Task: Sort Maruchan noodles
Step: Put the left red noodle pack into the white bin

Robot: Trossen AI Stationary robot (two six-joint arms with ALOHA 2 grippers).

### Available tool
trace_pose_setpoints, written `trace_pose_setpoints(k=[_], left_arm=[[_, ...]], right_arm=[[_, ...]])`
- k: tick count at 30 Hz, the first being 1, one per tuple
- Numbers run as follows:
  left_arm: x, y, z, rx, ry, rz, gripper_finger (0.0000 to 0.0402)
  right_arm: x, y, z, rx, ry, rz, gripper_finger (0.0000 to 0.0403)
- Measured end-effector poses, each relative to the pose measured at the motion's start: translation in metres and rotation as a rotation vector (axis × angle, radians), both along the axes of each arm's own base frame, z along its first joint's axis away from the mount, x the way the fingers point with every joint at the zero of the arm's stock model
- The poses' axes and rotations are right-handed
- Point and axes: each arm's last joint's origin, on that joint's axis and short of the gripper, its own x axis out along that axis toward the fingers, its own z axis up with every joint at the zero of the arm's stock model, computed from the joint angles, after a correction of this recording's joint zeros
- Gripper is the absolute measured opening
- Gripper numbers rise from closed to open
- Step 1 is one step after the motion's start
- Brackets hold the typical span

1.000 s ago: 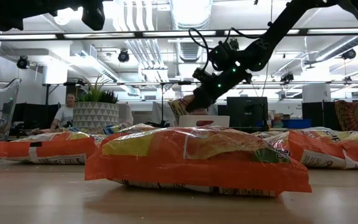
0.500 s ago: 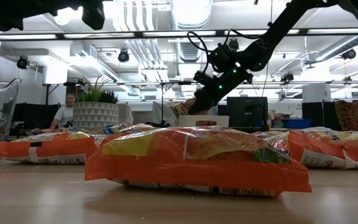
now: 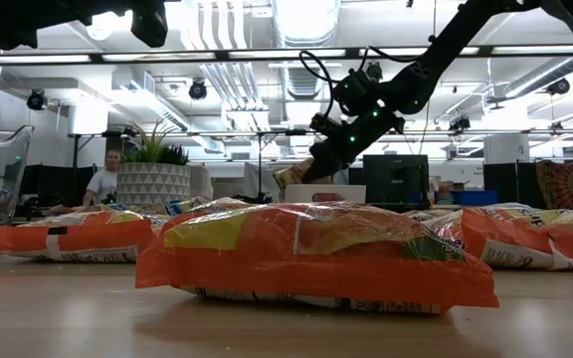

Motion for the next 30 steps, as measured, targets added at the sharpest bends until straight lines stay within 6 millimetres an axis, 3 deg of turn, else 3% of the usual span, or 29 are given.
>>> trace_pose_setpoints(k=[19, 30], left_arm=[[0.0, 0.0, 0.0, 0.0, -0.001, 0.0, 0.0039], [0.0, 0.0, 0.0, -0.003, -0.001, 0.0, 0.0039]], right_arm=[[0.003, -0.003, 0.013, 0.051, 0.092, -0.023, 0.0127], [0.007, -0.006, 0.033, 0.086, 0.139, -0.023, 0.0112]])
